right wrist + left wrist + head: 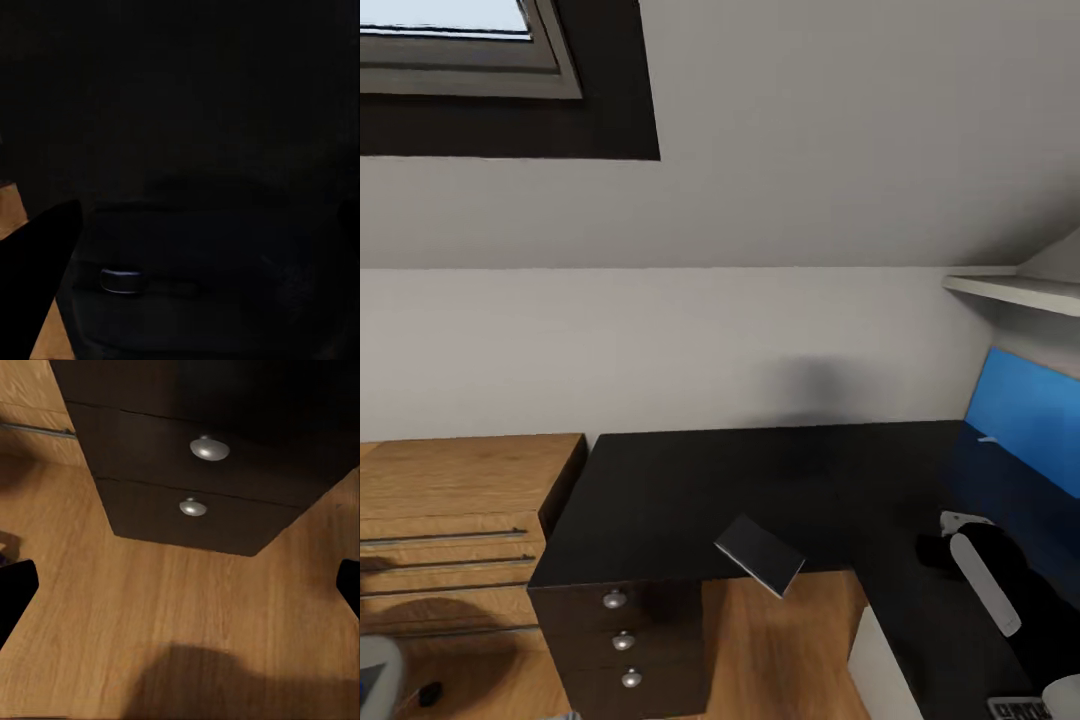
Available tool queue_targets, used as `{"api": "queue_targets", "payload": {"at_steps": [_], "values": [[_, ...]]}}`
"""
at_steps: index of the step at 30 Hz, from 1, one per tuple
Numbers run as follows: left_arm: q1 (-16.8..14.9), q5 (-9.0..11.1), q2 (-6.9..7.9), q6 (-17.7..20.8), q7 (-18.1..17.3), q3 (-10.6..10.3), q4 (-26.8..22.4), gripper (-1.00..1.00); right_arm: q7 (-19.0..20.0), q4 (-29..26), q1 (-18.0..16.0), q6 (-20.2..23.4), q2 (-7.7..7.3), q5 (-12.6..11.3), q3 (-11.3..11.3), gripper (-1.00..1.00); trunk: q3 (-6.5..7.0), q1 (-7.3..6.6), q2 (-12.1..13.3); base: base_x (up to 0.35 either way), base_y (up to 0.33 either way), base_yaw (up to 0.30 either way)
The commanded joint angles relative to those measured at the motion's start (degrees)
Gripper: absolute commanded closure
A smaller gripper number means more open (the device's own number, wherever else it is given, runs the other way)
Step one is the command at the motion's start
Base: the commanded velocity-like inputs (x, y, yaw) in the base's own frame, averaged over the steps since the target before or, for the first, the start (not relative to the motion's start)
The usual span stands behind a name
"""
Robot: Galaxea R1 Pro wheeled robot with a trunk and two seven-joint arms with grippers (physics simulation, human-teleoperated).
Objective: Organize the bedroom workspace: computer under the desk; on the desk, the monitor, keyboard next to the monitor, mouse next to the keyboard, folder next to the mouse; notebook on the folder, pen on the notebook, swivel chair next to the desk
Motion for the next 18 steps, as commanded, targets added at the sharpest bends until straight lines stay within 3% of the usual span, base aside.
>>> {"api": "queue_targets", "payload": {"at_steps": [1, 6, 15, 18], "values": [[0.01, 0.57, 0.06, 0.18, 0.50, -0.13, -0.09, -1.00, -0.57, 0.40, -0.09, 0.14, -0.15, -0.50, 0.28, 1.00, -0.07, -0.02, -0.06, -0.297, -0.043, -0.294], [0.01, 0.55, 0.06, 0.17, 0.51, -0.11, 0.34, -1.00, -0.50, 1.16, -0.12, 0.23, -0.25, 0.06, 0.62, 1.00, -0.07, -0.02, -0.06, -0.227, -0.017, -0.294], [0.01, 0.58, 0.06, 0.17, 0.54, -0.10, 0.72, -1.00, -0.42, 1.35, -0.12, 0.11, -0.20, 0.70, 2.24, 1.00, -0.07, -0.02, -0.06, -0.025, -0.002, -0.257], [0.01, 0.58, 0.06, 0.16, 0.54, -0.10, 0.77, -1.00, -0.38, 1.42, -0.12, -0.07, -0.08, 1.06, 5.92, 1.00, -0.07, -0.02, -0.06, -0.001, 0.000, -0.043]]}}
